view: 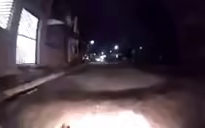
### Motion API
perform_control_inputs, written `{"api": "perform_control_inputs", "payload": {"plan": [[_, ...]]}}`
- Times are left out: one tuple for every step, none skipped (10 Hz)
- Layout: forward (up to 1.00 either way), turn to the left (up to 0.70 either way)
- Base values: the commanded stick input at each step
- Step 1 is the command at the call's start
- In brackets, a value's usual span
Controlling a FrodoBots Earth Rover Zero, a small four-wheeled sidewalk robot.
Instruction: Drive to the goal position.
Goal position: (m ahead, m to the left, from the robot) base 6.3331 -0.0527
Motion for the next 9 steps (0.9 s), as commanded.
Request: {"api": "perform_control_inputs", "payload": {"plan": [[1.0,0.0],[1.0,0.0],[1.0,0.0],[1.0,0.0],[1.0,0.0],[1.0,0.0],[1.0,0.0],[1.0,0.0],[1.0,0.0]]}}
